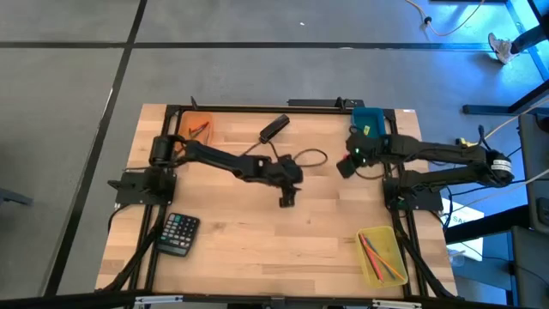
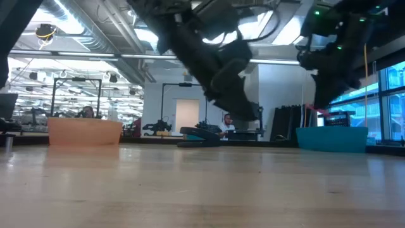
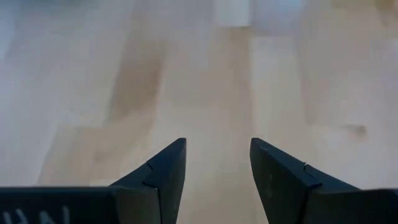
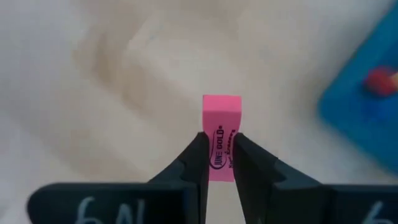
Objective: Sort crayons/erasers/pens/pencils in bins
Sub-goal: Put the pink eraser into the blue bin
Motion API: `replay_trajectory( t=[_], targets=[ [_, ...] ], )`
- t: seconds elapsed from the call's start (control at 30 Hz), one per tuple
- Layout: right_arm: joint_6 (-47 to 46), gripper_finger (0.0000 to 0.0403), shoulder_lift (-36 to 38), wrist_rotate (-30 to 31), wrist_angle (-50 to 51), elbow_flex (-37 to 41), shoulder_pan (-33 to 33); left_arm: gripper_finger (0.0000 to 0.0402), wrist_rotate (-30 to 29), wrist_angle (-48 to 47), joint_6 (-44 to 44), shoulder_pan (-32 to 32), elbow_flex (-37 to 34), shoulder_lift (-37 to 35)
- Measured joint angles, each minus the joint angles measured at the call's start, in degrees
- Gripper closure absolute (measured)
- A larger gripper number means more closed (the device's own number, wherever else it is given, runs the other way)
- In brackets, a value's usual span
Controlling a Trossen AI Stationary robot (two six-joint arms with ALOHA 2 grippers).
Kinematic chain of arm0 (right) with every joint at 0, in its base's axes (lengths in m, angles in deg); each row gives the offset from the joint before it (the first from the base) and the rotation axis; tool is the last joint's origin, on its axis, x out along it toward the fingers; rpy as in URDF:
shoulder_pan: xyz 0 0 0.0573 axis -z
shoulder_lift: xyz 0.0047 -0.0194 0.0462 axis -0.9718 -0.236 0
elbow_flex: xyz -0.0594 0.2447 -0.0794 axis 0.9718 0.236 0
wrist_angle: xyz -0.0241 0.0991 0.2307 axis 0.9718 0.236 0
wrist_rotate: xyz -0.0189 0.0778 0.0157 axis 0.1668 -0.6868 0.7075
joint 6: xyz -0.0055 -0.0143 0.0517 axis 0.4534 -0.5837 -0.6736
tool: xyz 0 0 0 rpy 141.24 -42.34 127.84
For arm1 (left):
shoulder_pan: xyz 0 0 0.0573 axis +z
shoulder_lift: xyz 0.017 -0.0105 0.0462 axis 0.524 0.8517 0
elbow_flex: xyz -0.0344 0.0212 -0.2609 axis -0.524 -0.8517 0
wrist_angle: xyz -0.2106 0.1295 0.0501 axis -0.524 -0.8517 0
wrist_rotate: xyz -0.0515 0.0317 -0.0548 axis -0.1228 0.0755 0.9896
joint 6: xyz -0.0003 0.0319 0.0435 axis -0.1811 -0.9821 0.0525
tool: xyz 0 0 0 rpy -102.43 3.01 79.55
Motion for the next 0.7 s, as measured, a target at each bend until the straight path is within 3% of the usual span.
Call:
replay_trajectory(
  t=[0.13, 0.37, 0.53, 0.7],
  targets=[
    [3.62, 0.0339, -1.62, 5.83, -0.05, -3.75, 7.04, 0.0232, 0.14, 5.70, 2.12, 1.92, -5.07, -1.96],
    [7.58, 0.0338, -5.83, 14.45, -1.38, -5.48, 22.24, 0.0232, 0.32, 5.93, 2.23, 2.31, -5.83, -1.85],
    [9.48, 0.0338, -11.36, 12.50, -4.02, -5.28, 31.32, 0.0232, 0.34, 7.71, 1.19, 2.24, -5.83, -1.85],
    [11.86, 0.0337, -17.87, 6.45, -8.49, -5.26, 36.58, 0.0232, 0.10, 7.62, 1.11, 2.63, -5.83, -1.85]
  ],
)
